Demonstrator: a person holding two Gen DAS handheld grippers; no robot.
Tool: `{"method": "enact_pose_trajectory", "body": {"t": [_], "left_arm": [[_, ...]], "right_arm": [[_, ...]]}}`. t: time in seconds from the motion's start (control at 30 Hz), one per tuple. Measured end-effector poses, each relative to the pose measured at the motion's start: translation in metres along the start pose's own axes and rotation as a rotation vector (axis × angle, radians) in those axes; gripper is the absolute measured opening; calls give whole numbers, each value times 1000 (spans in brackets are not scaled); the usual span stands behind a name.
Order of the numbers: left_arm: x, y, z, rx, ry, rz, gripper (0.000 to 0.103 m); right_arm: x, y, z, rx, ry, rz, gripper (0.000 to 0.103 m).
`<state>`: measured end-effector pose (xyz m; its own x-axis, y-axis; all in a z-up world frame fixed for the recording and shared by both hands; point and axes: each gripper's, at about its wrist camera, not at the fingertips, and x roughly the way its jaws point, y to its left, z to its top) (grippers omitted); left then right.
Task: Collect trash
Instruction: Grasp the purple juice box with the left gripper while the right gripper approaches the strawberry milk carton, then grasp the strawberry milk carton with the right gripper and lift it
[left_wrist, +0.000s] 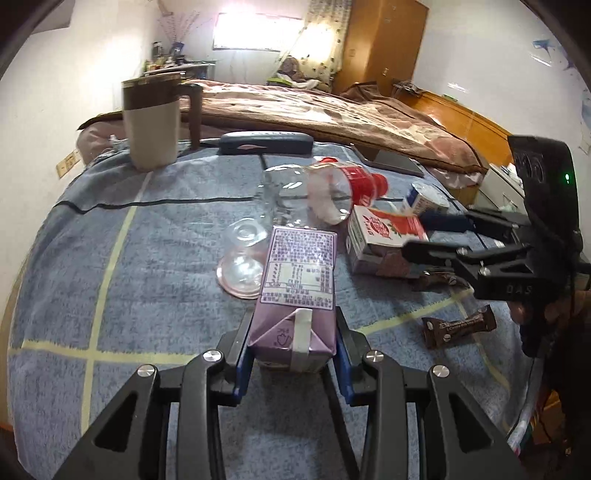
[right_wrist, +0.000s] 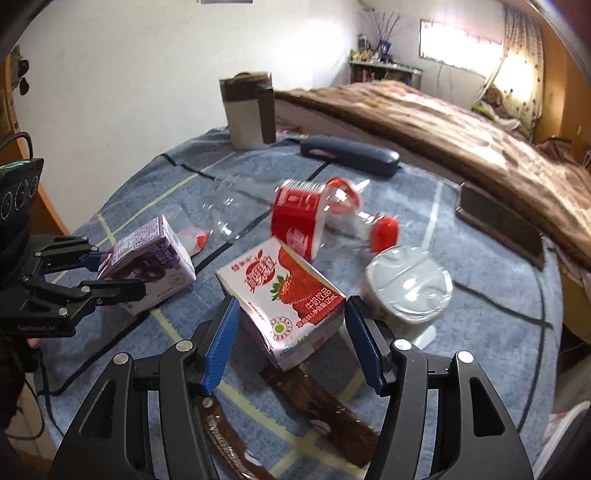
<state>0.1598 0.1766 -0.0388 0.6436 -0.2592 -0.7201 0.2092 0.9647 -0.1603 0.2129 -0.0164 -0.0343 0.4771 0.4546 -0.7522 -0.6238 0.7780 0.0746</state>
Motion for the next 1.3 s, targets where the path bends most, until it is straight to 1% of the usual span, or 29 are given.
{"method": "enact_pose_trajectory", "body": {"t": [0.1, 0.17, 0.2, 0.3, 0.33, 0.4, 0.47, 0.5, 0.57, 0.63, 0.7, 0.77, 0.83, 0.93, 0.97, 1.07, 1.27, 1.3], "left_arm": [[-6, 8, -1, -33, -15, -6, 39], [-9, 12, -1, -46, -20, -2, 39], [-9, 14, -2, -50, -20, 4, 39], [-10, 16, -2, -52, -17, 11, 39], [-9, 16, -2, -53, -17, 11, 39], [-9, 17, -2, -56, -18, 8, 39], [-7, 18, -2, -59, -16, 2, 39], [-6, 19, -2, -63, -14, 4, 40], [-5, 19, -3, -63, -7, 12, 40], [-5, 18, -3, -64, -4, 8, 42], [-5, 19, -3, -66, -5, 0, 43], [-4, 20, -3, -71, -5, 0, 44], [-4, 21, -2, -70, -5, 4, 48], [-2, 22, -1, -76, 0, 9, 54], [-2, 22, 0, -74, 0, 6, 55], [2, 21, 2, -71, 7, 1, 60], [10, 15, 4, -67, 17, -2, 60], [10, 14, 4, -61, 11, -4, 58]], "right_arm": [[1, 8, -4, -13, 22, 84, 61], [-1, 16, -6, -50, 37, 122, 61], [-5, 20, -6, -62, 23, 132, 61], [-13, 18, 1, -41, -43, 98, 61], [-12, 16, 3, -28, -46, 85, 61], [-7, 15, 5, -13, -37, 83, 61], [0, 18, 5, -35, -19, 86, 61], [4, 21, 5, -54, -11, 77, 62], [11, 25, 5, -75, 17, 104, 66], [16, 28, 6, -93, 35, 115, 69], [20, 33, 9, -123, 37, 104, 69], [22, 33, 10, -120, 41, 116, 69], [25, 36, 11, -130, 43, 124, 69], [32, 40, 11, -159, 60, 83, 69], [34, 41, 11, -155, 60, 77, 69], [38, 37, 12, -107, 72, 100, 69], [35, 30, 9, -60, 71, 96, 68], [35, 30, 8, -58, 70, 96, 67]]}}
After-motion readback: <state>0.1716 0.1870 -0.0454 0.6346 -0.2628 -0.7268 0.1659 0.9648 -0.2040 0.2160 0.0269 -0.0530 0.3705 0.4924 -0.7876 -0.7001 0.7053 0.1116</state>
